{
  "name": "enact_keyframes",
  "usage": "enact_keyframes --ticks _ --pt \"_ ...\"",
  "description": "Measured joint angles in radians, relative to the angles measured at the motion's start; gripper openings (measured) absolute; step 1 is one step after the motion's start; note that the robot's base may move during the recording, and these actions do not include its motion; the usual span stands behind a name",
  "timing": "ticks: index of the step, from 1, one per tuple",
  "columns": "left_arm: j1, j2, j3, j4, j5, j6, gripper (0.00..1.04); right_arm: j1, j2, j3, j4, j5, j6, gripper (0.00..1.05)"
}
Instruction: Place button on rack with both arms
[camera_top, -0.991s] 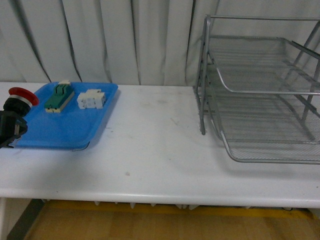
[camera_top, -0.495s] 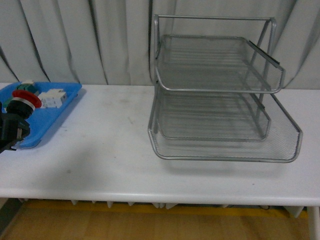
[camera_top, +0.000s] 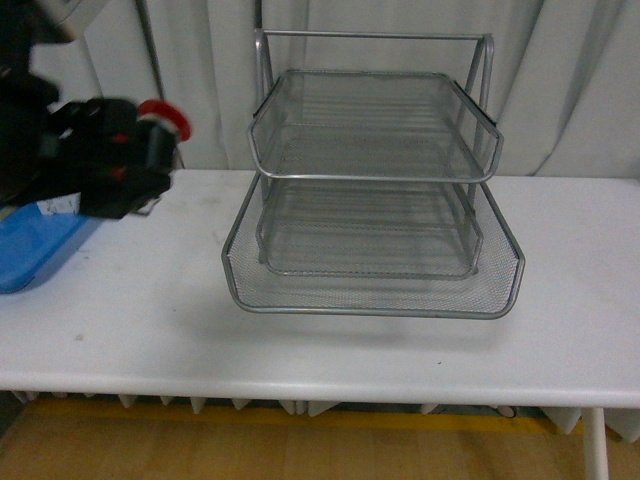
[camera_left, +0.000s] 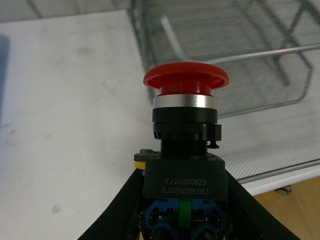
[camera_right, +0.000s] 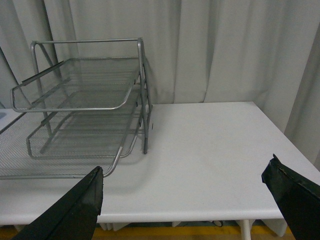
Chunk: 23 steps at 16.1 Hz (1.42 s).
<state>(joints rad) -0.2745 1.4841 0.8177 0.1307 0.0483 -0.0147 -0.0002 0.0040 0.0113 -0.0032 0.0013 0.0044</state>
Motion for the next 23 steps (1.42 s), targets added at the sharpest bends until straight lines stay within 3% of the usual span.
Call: enact_keyframes --ticks 5,13,19,20,23 --pt "-0.296 0.204 0.168 -0.072 0.011 0.043 0.36 0.000 0.000 0.000 0.000 0.000 0.000 0.98" --pt "-0.316 0.553 0.504 -0.227 -0.035 0.049 0.36 0.000 0.000 0.000 0.000 0.000 0.000 0.98" --pt "-0.278 0.748 0.828 -0.403 -0.085 0.040 0.36 0.000 0.000 0.000 0.000 0.000 0.000 0.98" --pt "-0.271 0.770 0.867 -0.430 -0.085 0.029 0.41 0.000 0.000 0.000 0.000 0.000 0.000 0.98" --pt "-0.266 0.738 0.841 -0.374 -0.064 -0.016 0.83 0.000 0.000 0.000 0.000 0.000 0.000 0.98"
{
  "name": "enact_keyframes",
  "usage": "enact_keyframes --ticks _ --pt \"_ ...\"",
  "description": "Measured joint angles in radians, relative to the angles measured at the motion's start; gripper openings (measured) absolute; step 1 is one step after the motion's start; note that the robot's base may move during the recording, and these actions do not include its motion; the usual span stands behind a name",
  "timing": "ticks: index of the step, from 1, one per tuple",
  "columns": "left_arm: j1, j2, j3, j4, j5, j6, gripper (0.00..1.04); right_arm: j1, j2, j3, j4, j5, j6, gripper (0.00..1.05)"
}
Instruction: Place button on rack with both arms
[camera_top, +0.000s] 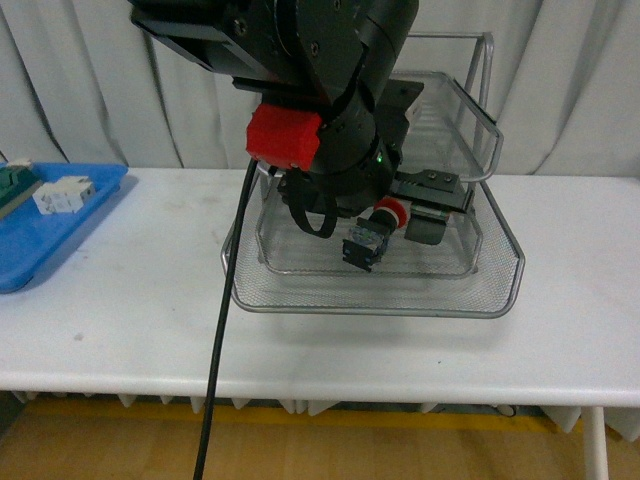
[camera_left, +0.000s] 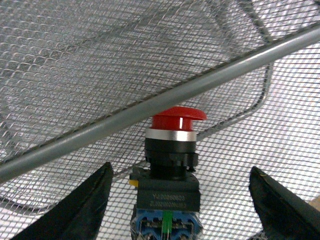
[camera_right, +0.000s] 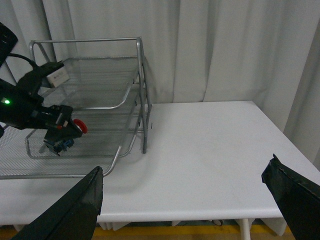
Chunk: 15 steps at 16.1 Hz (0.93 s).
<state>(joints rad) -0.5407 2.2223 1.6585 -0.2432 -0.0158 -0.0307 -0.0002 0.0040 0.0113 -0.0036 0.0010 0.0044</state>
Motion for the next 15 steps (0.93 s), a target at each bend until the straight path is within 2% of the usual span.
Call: enact_keyframes --ticks 1,2,4,6,7,8,10,14,15 --pt "-0.010 -0.059 -0.063 0.044 -0.002 -0.013 0.96 0.000 0.000 0.000 0.000 0.000 0.000 0.98" --pt "-0.017 -0.120 -0.123 0.099 0.001 -0.018 0.99 0.000 0.000 0.000 0.000 0.000 0.000 0.98" --pt "-0.027 -0.326 -0.322 0.294 -0.005 -0.001 0.98 0.000 0.000 0.000 0.000 0.000 0.000 0.98" --pt "0.000 -0.539 -0.524 0.440 -0.047 0.008 0.97 0.000 0.000 0.000 0.000 0.000 0.000 0.98" --pt "0.020 -0.628 -0.668 0.678 -0.217 0.013 0.87 0.000 0.000 0.000 0.000 0.000 0.000 0.98" --pt "0.077 -0.747 -0.832 0.837 -0.321 0.015 0.76 0.000 0.000 0.000 0.000 0.000 0.000 0.98" --pt "0.257 -1.017 -1.144 0.990 -0.323 0.015 0.51 0.000 0.000 0.000 0.000 0.000 0.000 0.98" --pt "0.320 -1.148 -1.371 0.998 -0.203 0.017 0.09 0.000 0.000 0.000 0.000 0.000 0.000 0.98" --pt "0.347 -1.201 -1.402 0.999 -0.183 0.019 0.02 0.000 0.000 0.000 0.000 0.000 0.000 0.98"
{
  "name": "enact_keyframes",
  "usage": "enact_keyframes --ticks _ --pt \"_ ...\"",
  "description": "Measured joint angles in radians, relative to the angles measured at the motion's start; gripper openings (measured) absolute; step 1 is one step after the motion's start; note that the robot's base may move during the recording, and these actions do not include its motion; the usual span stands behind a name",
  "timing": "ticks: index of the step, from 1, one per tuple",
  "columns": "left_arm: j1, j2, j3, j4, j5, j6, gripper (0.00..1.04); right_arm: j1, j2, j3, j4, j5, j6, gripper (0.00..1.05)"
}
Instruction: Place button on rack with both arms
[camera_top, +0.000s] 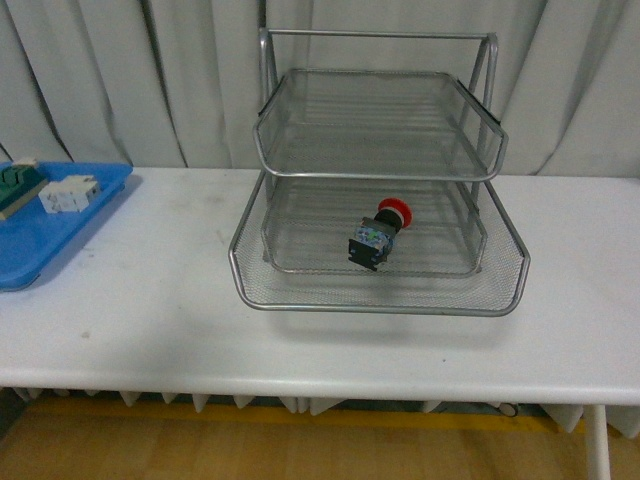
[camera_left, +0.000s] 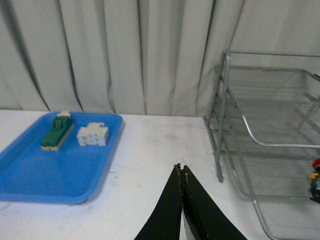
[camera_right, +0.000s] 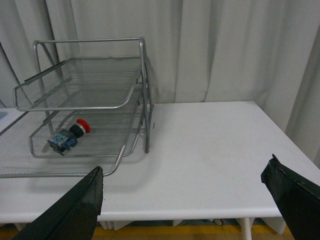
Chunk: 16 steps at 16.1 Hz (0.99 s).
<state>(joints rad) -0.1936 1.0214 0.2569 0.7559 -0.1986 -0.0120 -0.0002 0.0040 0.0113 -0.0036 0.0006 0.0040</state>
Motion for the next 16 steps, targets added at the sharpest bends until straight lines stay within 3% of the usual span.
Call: enact_keyframes --ticks 7,8,9,11,12,16 --pt "0.104 -0.261 -0.158 -0.103 0.101 0.001 0.02 0.000 0.000 0.000 0.000 0.000 0.000 0.98" --pt "0.164 -0.316 -0.182 -0.140 0.180 0.002 0.02 0.000 0.000 0.000 0.000 0.000 0.000 0.98" --pt "0.194 -0.349 -0.193 -0.165 0.186 0.002 0.02 0.000 0.000 0.000 0.000 0.001 0.000 0.98" --pt "0.193 -0.425 -0.208 -0.214 0.197 0.001 0.02 0.000 0.000 0.000 0.000 0.000 -0.001 0.98" --pt "0.193 -0.424 -0.236 -0.155 0.198 0.002 0.02 0.000 0.000 0.000 0.000 0.000 -0.001 0.98" --pt "0.193 -0.557 -0.248 -0.290 0.198 0.002 0.02 0.000 0.000 0.000 0.000 0.000 -0.001 0.98"
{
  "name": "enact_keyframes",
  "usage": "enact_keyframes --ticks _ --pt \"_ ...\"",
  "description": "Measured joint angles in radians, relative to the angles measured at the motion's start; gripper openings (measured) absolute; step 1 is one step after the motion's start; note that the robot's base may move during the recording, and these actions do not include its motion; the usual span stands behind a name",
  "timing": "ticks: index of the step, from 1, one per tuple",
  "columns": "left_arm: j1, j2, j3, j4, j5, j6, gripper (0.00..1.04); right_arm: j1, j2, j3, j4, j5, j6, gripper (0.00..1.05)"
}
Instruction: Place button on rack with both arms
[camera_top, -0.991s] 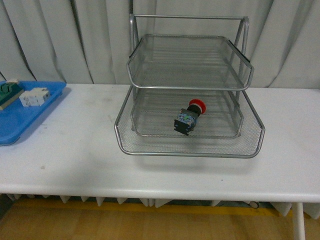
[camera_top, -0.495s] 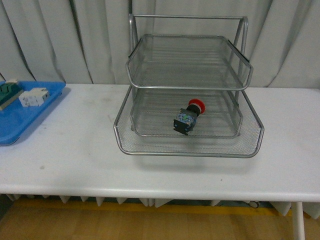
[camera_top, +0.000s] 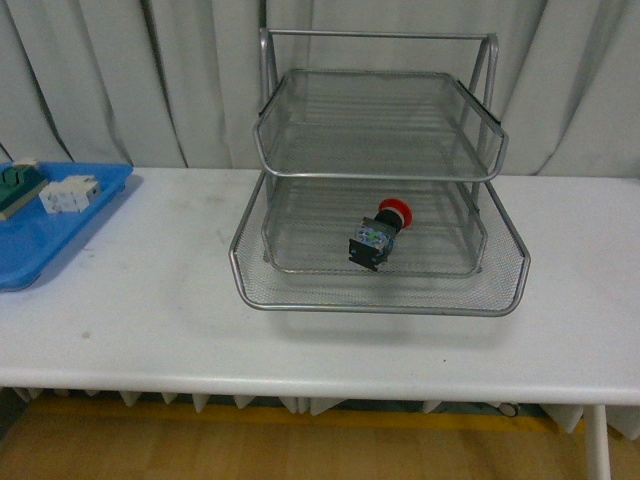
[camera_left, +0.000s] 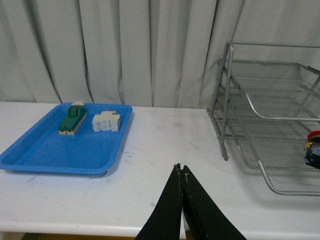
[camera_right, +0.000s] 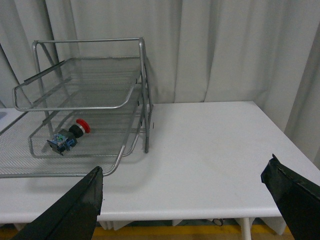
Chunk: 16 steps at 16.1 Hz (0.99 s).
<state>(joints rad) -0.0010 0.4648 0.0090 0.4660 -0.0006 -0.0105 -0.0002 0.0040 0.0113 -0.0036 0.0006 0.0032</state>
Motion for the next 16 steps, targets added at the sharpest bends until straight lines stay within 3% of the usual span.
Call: enact_keyframes --ticks 8,16 --pt "0.000 -0.221 0.000 -0.220 0.000 0.000 0.02 0.000 0.000 0.000 0.000 0.000 0.000 0.98" --pt "0.000 -0.299 0.000 -0.300 0.000 0.000 0.02 0.000 0.000 0.000 0.000 0.000 0.000 0.98"
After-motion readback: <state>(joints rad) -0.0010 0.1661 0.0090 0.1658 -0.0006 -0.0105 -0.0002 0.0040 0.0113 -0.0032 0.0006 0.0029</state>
